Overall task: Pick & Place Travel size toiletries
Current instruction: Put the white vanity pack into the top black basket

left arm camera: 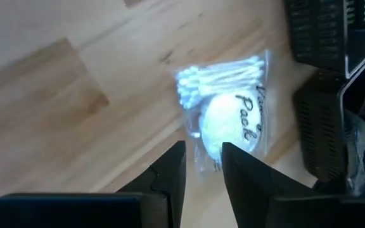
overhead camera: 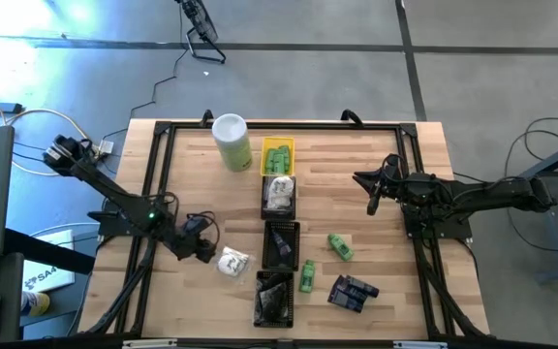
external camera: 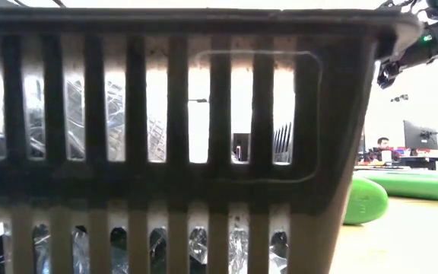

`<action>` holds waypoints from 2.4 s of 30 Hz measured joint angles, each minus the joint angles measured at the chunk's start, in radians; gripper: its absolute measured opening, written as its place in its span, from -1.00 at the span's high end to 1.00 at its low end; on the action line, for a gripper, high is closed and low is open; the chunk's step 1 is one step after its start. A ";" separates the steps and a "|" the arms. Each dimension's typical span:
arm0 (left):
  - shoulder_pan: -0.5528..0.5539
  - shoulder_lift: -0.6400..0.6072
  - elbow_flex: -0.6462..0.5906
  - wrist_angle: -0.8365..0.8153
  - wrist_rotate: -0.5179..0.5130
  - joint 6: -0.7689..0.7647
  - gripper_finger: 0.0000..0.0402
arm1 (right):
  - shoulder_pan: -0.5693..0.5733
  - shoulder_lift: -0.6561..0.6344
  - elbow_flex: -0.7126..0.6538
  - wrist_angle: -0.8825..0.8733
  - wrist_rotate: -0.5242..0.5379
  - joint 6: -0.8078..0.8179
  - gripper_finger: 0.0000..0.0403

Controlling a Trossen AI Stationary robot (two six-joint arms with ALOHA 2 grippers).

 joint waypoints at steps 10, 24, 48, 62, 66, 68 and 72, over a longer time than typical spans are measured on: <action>0.000 0.000 0.000 -0.008 0.007 -0.011 0.50 | 0.000 0.000 0.000 -0.003 0.000 0.000 0.77; 0.000 0.001 0.001 -0.026 0.033 -0.040 0.41 | 0.000 0.000 0.000 -0.003 0.000 0.000 0.77; 0.000 0.084 -0.010 0.090 0.034 -0.179 -0.20 | 0.000 0.000 0.000 -0.004 0.000 0.000 0.77; 0.000 0.281 -0.011 0.309 0.034 -0.169 -0.20 | 0.000 0.000 0.000 -0.004 0.000 0.000 0.77; 0.000 0.307 -0.009 0.327 0.033 -0.168 -0.20 | 0.000 0.000 0.000 -0.004 0.000 0.000 0.77; 0.000 0.308 -0.009 0.332 0.033 -0.168 -0.20 | 0.000 0.000 0.000 -0.005 0.000 0.000 0.77; 0.000 0.307 -0.009 0.335 0.033 -0.168 -0.08 | 0.000 0.000 0.000 -0.005 0.000 0.000 0.77</action>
